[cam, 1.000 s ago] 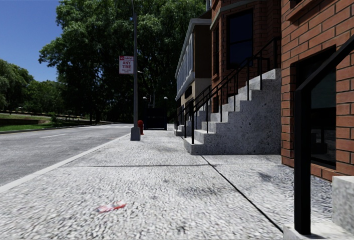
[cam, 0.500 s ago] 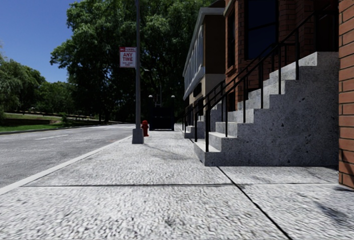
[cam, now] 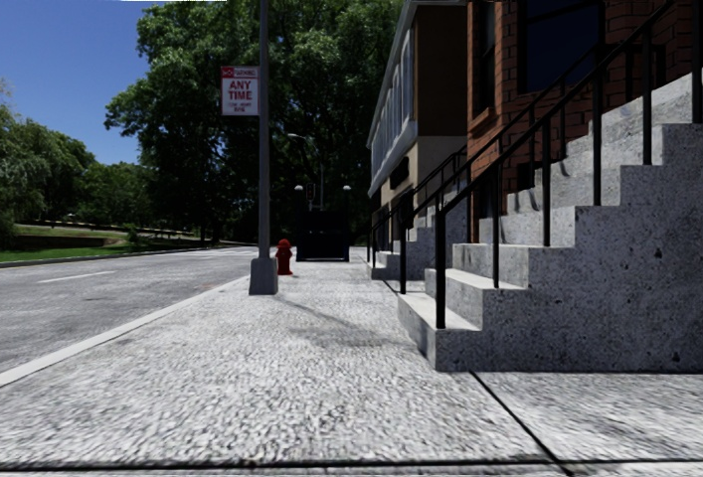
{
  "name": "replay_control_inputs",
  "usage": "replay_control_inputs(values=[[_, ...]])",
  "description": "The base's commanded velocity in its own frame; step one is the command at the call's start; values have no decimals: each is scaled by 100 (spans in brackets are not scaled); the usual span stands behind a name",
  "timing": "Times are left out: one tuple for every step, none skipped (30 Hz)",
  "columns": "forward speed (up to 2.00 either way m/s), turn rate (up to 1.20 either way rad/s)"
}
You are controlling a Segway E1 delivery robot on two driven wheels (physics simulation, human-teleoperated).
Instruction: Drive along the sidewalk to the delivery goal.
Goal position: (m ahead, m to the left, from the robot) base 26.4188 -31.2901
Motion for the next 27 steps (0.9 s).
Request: replay_control_inputs(values=[[200,78],[200,78],[200,78],[200,37],[200,21],[200,7],[200,7],[200,1],[200,0],[200,0],[200,0],[200,0],[200,0],[200,0],[200,0],[200,0],[200,0],[200,0],[200,0],[200,0],[200,0],[200,0],[200,0],[200,0],[200,0],[200,0],[200,0]])
